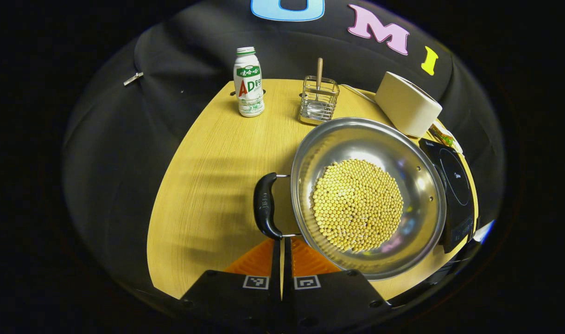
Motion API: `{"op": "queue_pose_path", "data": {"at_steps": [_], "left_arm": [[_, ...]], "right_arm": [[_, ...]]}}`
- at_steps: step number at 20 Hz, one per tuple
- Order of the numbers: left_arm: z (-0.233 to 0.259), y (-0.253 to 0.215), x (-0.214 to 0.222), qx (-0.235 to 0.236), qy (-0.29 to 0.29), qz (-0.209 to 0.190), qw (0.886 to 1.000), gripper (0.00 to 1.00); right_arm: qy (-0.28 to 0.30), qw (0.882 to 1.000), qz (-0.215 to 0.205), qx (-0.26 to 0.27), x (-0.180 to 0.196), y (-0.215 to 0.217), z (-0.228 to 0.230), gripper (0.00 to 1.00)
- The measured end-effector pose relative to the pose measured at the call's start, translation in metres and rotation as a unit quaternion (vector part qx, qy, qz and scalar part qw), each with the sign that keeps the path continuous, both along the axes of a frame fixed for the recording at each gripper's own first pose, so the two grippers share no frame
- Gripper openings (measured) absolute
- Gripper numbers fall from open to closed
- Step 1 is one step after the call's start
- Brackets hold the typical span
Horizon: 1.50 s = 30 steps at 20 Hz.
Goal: First push the handle of the pot to place it horizontally, then grasp the pot with both hands and set it on the induction cooktop.
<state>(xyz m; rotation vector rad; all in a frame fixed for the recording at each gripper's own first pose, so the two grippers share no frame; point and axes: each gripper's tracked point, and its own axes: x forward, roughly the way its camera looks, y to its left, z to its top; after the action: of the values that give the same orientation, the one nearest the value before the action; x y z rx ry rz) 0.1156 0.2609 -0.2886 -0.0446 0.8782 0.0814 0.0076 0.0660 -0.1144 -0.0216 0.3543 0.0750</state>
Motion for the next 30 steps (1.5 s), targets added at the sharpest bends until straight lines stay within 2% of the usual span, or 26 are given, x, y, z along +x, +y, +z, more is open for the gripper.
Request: {"op": "queue_pose_path", "data": {"at_steps": [6, 9, 10, 12, 13, 14, 16, 18, 19, 24, 30], "left_arm": [[0.007, 0.009, 0.000, -0.016, -0.030, 0.035, 0.999, 0.05], [0.019, 0.025, -0.018, 0.004, -0.038, 0.044, 0.998, 0.06], [0.024, 0.032, -0.023, 0.008, -0.042, 0.053, 0.998, 0.10], [0.033, 0.047, -0.032, 0.015, -0.051, 0.075, 0.996, 0.19], [0.039, 0.053, -0.036, 0.016, -0.059, 0.084, 0.995, 0.29], [0.043, 0.056, -0.036, 0.013, -0.071, 0.089, 0.993, 0.32], [0.053, 0.062, -0.039, 0.007, -0.094, 0.095, 0.991, 0.54], [0.059, 0.071, -0.041, 0.013, -0.105, 0.104, 0.989, 0.87], [0.061, 0.074, -0.041, 0.017, -0.109, 0.104, 0.988, 0.99], [0.080, 0.072, -0.027, 0.021, -0.153, 0.091, 0.984, 0.96], [0.102, 0.057, 0.009, 0.036, -0.183, 0.055, 0.981, 0.96]], "right_arm": [[0.020, 1.000, 0.015, 0.010, 0.010, 0.017, -0.016, 0.99], [0.035, 0.999, 0.026, 0.022, 0.024, 0.036, -0.027, 0.99], [0.042, 0.998, 0.029, 0.027, 0.028, 0.042, -0.031, 0.99], [0.058, 0.997, 0.034, 0.045, 0.034, 0.057, -0.038, 0.99], [0.066, 0.996, 0.037, 0.054, 0.038, 0.065, -0.043, 0.99], [0.073, 0.995, 0.041, 0.062, 0.042, 0.074, -0.047, 0.99], [0.085, 0.993, 0.047, 0.068, 0.050, 0.088, -0.055, 0.99], [0.095, 0.991, 0.055, 0.073, 0.058, 0.101, -0.061, 0.99], [0.101, 0.990, 0.059, 0.076, 0.061, 0.108, -0.065, 0.99], [0.156, 0.980, 0.067, 0.101, 0.082, 0.139, -0.089, 0.99], [0.187, 0.974, 0.077, 0.103, 0.094, 0.165, -0.118, 0.99]]}}
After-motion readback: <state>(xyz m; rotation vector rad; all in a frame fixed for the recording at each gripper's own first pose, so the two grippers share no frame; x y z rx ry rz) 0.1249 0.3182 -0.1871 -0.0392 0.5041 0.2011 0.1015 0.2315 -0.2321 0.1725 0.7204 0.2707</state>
